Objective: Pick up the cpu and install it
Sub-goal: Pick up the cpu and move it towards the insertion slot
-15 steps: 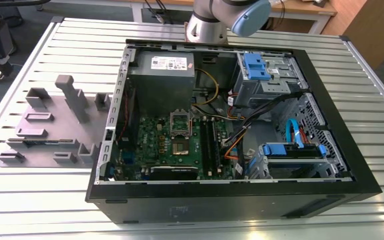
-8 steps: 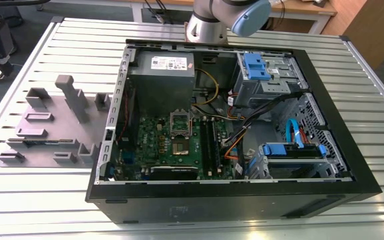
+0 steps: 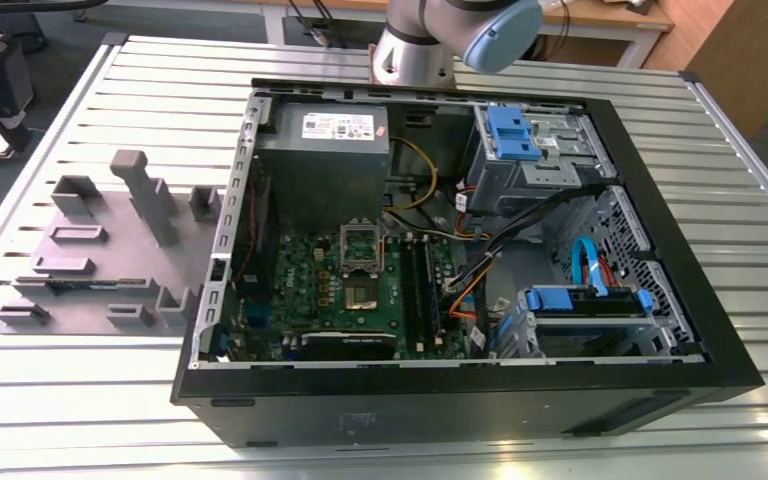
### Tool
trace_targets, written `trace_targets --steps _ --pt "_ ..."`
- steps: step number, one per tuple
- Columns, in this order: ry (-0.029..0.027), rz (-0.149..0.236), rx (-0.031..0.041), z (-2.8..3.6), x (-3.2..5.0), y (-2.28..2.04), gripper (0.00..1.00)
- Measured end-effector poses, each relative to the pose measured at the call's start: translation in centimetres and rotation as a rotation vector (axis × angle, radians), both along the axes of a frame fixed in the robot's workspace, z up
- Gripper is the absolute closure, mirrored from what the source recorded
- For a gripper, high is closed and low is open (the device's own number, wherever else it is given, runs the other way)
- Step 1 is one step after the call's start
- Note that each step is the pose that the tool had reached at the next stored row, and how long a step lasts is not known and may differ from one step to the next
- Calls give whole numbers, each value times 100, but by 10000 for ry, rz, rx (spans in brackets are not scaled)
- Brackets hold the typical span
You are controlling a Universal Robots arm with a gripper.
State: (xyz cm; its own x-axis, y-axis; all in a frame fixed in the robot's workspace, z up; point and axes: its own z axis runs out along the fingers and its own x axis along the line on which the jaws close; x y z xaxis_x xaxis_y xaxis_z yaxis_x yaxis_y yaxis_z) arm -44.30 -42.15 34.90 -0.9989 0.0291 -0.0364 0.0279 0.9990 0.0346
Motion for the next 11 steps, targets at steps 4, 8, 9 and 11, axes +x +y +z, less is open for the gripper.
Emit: trace_targets --steps 4,8,9,11 --pt "1 0 0 0 6 0 53" --pt "0 0 0 0 22 0 53" --pt "-1 0 0 0 26 1 53" --pt "0 0 -1 0 32 1 53"
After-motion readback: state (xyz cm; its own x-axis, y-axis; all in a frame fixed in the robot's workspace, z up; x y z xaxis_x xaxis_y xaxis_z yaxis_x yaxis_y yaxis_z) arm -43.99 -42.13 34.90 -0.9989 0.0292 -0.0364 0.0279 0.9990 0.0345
